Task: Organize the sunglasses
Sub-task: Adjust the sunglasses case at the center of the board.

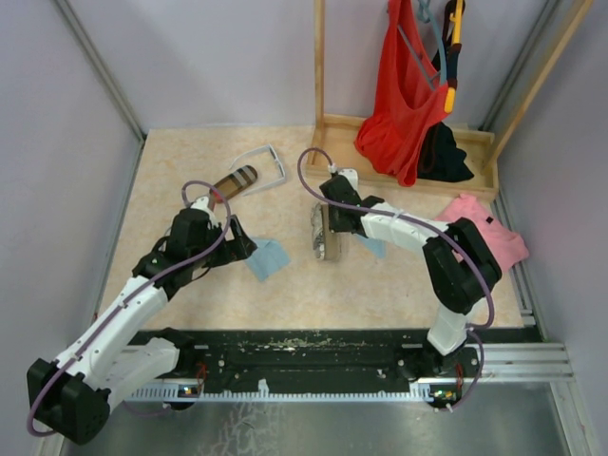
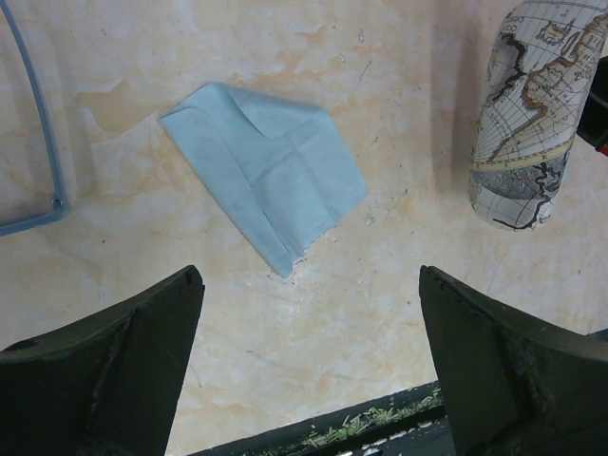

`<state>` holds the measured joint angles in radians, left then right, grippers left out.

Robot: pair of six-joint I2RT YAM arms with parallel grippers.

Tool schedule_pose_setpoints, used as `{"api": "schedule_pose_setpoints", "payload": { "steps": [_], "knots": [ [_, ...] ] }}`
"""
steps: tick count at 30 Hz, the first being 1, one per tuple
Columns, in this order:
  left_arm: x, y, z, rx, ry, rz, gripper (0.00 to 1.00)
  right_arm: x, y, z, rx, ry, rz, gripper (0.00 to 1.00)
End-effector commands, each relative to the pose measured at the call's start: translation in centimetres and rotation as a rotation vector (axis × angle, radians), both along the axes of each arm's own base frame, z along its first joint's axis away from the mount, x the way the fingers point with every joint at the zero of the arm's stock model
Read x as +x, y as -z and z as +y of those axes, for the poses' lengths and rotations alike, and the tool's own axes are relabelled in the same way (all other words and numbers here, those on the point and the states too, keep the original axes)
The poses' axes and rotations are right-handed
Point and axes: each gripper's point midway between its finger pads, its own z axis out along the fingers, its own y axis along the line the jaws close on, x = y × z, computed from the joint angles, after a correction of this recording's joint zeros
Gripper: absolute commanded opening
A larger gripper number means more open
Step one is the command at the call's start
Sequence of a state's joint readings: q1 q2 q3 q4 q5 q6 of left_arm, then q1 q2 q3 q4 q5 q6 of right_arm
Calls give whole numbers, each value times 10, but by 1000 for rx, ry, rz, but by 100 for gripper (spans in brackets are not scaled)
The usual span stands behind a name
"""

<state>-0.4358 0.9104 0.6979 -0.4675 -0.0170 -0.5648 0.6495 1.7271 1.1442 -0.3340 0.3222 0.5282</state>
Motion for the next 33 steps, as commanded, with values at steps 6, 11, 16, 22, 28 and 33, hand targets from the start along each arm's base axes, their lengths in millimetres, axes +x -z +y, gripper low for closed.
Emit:
{"api": "schedule_pose_setpoints", "payload": {
  "steps": [6,11,16,22,28,33],
  "knots": [
    [3,-34,2,-27,7,-128,99,16,-26,-3,-242,-366,1,0],
    [1,-35,5,-22,5,-133,100,17,-35,-4,-345,-537,-45,0],
    [-2,-39,9,-19,-9,-148,100,26,-36,-1,-504,-689,-117,0],
    [-8,-51,19,-18,-37,-200,100,39,-39,21,-684,-834,-216,0],
    [-14,-59,27,-22,-62,-237,99,37,-30,52,-733,-984,-276,0],
    [-19,-65,32,-38,-86,-267,99,34,-16,67,-756,-1072,-287,2]
  ]
}}
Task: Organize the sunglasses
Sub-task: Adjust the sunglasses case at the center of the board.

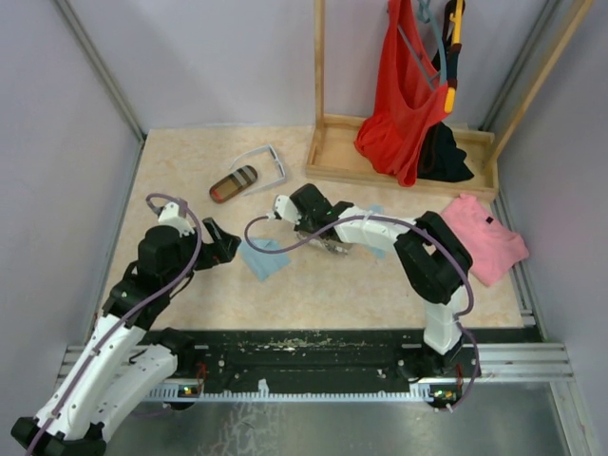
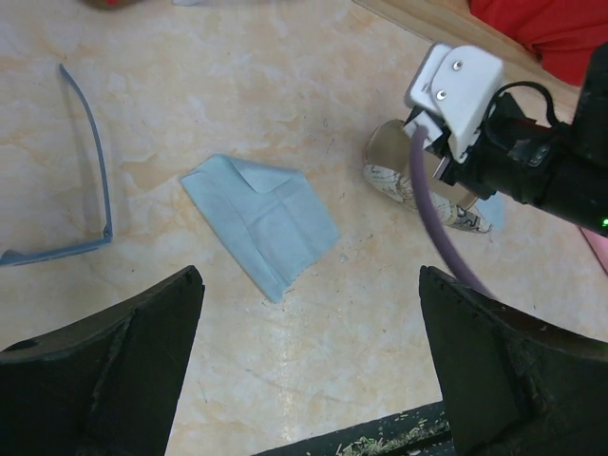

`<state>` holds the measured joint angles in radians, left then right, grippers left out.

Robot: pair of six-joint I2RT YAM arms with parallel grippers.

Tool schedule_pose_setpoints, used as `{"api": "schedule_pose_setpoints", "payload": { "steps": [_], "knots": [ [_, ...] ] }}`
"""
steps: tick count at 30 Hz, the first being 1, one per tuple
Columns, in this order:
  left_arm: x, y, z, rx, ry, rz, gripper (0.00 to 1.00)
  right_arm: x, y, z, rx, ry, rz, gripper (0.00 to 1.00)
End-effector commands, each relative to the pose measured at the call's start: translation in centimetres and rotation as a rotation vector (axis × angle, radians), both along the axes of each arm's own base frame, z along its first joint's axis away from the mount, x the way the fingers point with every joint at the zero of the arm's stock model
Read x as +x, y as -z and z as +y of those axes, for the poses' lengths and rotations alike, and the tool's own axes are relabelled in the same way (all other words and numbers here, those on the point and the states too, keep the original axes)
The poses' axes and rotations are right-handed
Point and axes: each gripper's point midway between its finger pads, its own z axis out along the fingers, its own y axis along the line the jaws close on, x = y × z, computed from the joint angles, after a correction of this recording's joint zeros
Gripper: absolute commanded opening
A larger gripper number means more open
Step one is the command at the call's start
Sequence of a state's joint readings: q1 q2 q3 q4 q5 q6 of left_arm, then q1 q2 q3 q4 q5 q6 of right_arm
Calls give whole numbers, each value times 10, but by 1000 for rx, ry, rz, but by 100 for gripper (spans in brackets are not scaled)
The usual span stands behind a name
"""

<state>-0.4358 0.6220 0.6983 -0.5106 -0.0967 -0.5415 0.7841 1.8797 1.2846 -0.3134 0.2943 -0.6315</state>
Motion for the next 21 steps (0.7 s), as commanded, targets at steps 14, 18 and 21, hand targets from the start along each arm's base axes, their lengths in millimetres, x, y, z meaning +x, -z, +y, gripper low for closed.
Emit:
{"api": "schedule_pose_setpoints", "payload": {
  "steps": [14,18,21],
  "knots": [
    [-4,-9,15,10,-56,-58,99,7,-27,40,19,-162,-124,26],
    [-4,-7,14,11,-52,-53,99,5,-45,41,49,-163,-150,34],
    [-3,-8,14,9,-51,-53,99,3,-55,40,78,-152,-162,37]
  ]
}}
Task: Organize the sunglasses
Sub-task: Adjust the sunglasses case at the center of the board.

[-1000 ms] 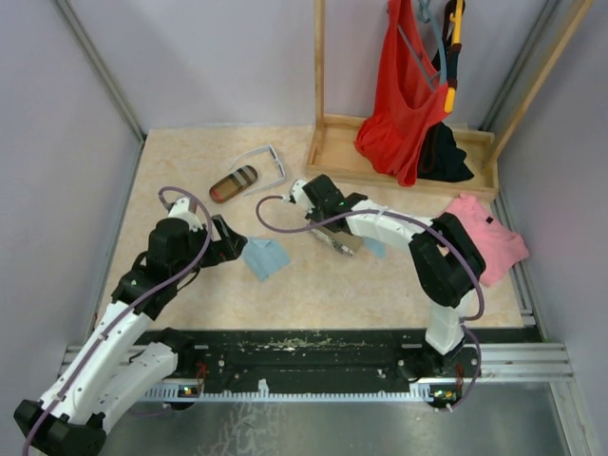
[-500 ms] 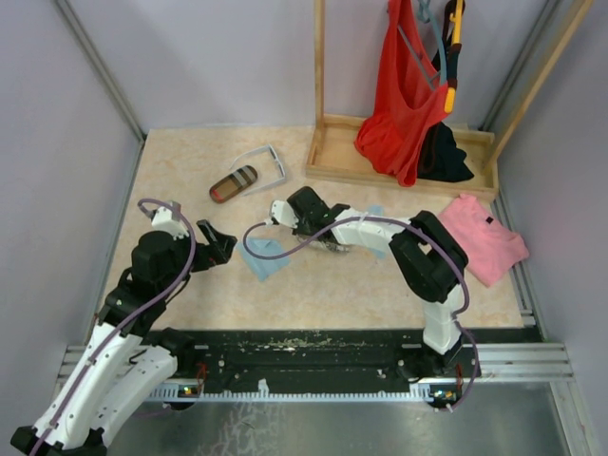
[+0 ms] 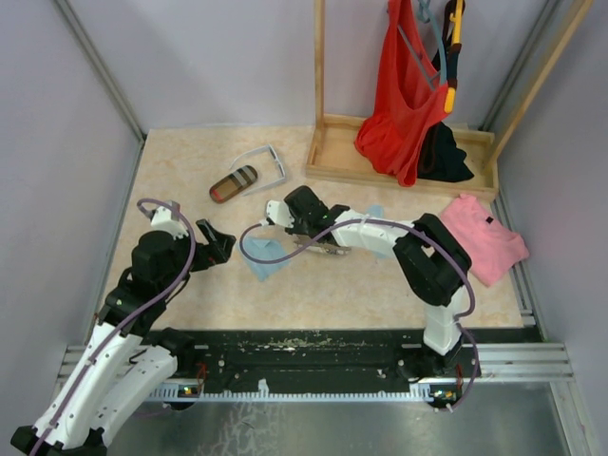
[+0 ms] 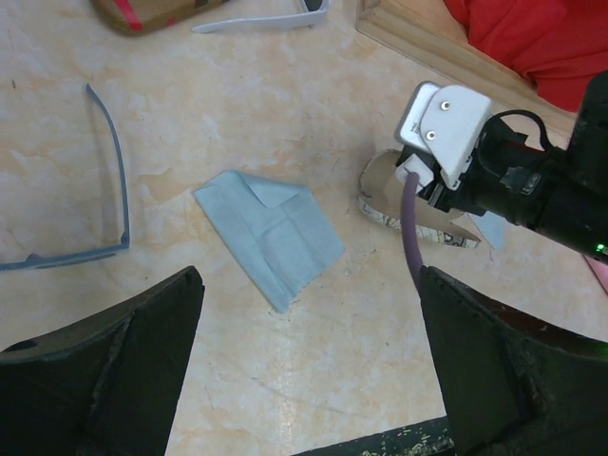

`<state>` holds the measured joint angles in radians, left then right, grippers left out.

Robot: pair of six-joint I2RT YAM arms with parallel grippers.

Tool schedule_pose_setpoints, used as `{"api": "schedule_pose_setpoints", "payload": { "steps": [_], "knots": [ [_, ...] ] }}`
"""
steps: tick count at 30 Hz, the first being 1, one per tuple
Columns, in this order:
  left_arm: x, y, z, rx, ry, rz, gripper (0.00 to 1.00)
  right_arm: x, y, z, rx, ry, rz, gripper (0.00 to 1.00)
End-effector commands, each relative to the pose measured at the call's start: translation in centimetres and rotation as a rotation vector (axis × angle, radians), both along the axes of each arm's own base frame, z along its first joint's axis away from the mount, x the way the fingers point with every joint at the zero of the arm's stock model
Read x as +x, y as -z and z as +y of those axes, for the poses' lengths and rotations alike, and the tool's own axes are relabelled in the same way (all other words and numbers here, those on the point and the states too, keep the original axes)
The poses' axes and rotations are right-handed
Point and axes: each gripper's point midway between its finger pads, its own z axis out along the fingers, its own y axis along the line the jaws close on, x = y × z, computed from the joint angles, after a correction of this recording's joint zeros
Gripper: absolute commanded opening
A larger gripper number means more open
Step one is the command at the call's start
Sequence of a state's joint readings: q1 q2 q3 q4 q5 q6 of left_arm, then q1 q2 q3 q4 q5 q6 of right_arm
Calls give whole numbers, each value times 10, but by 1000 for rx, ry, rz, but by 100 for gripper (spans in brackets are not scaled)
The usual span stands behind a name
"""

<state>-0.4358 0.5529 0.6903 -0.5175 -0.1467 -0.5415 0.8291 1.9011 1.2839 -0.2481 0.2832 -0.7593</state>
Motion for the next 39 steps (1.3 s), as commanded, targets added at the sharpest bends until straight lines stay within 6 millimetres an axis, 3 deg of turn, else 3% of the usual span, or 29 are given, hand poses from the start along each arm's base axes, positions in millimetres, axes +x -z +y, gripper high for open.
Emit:
{"api": "schedule_pose_setpoints", "payload": {
  "steps": [1,6,7,10,13,16,20,22,26,33,39],
  "knots": [
    [1,3,2,14,-5,4,99,1,-57,14,151,-9,-98,38],
    [2,1,3,14,-8,-2,100,-14,-82,20,337,-5,-103,41],
    [2,1,2,12,-5,-5,99,-20,-100,20,400,-5,-117,43],
    [3,0,0,6,2,-9,99,-34,-122,20,555,15,-112,45],
    [4,1,-2,3,4,-6,99,-43,-150,7,737,113,-136,48],
    [6,7,-4,-4,5,16,99,-50,-158,-17,889,297,-113,48],
    [8,24,-13,-24,24,71,100,-64,-128,-61,985,643,-2,46],
    [9,35,-19,-32,41,102,99,-74,-103,-82,1018,834,78,45],
    [11,44,-32,-49,100,124,100,-90,-52,-104,1051,1051,180,44],
    [11,39,-30,-30,106,100,100,-77,-10,-97,1038,1179,270,46],
    [8,37,-28,-35,106,84,100,-55,5,-98,1043,1231,251,43]
  ]
}}
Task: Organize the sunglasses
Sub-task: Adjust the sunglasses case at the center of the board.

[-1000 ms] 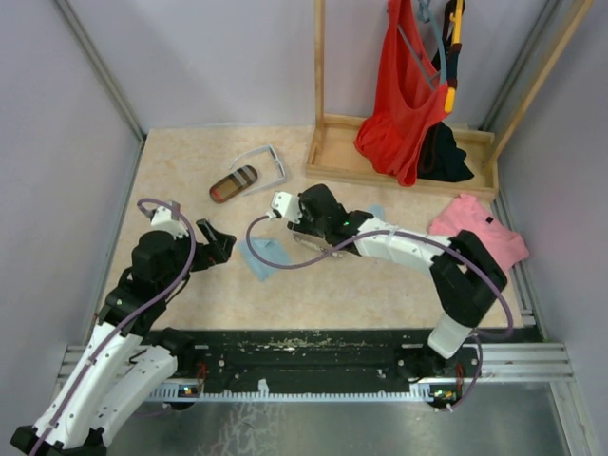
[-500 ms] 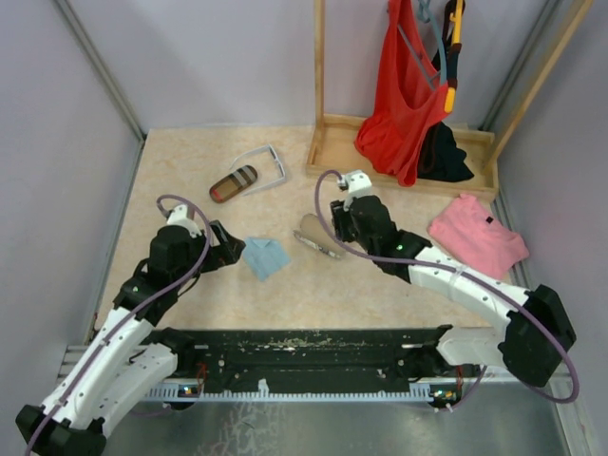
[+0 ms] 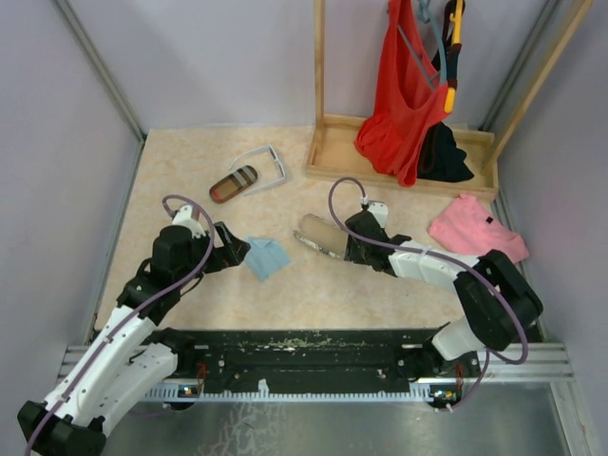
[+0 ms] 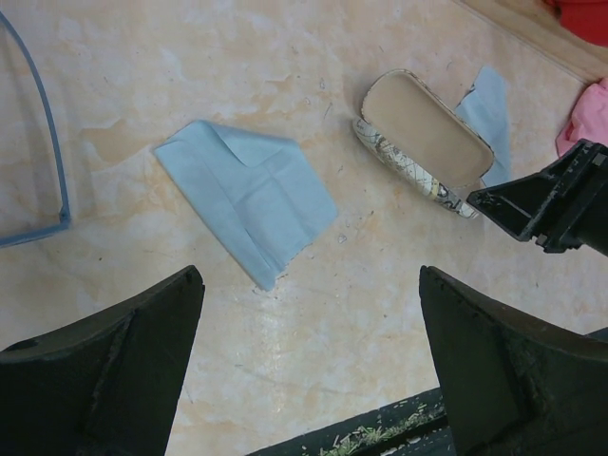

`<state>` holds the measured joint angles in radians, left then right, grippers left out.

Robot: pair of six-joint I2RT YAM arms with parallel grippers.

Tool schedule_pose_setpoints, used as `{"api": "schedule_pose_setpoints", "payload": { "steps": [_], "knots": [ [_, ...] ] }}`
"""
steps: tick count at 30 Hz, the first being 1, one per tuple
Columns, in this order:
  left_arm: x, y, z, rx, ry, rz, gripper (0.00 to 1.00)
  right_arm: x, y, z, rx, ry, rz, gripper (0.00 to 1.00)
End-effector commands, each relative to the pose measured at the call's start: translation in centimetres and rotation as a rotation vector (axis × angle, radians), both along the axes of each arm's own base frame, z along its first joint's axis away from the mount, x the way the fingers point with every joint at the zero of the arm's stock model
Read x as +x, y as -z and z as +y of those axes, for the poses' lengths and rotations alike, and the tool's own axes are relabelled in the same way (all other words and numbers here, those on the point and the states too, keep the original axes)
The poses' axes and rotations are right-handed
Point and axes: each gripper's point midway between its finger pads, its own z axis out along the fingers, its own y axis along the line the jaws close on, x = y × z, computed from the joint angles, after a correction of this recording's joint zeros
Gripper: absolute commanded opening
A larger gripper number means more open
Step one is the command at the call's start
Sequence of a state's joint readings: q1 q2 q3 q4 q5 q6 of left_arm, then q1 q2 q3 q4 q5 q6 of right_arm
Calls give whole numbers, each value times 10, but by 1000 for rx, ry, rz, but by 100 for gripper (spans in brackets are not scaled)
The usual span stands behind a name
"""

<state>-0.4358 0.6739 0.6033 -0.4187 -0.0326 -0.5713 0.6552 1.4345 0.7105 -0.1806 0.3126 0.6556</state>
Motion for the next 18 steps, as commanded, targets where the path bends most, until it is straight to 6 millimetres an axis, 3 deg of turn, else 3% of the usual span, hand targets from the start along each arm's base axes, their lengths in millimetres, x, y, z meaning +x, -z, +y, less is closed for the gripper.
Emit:
{"api": "schedule_pose_setpoints", "payload": {
  "steps": [1,8,18],
  "knots": [
    [2,-9,-2,-14,13,-43,99,38,-26,16,103,66,-93,42],
    [2,-8,-1,-7,15,-43,99,58,-31,21,105,55,-144,32],
    [2,-6,-2,-3,17,-37,99,75,-25,21,69,35,-152,21]
  ]
}}
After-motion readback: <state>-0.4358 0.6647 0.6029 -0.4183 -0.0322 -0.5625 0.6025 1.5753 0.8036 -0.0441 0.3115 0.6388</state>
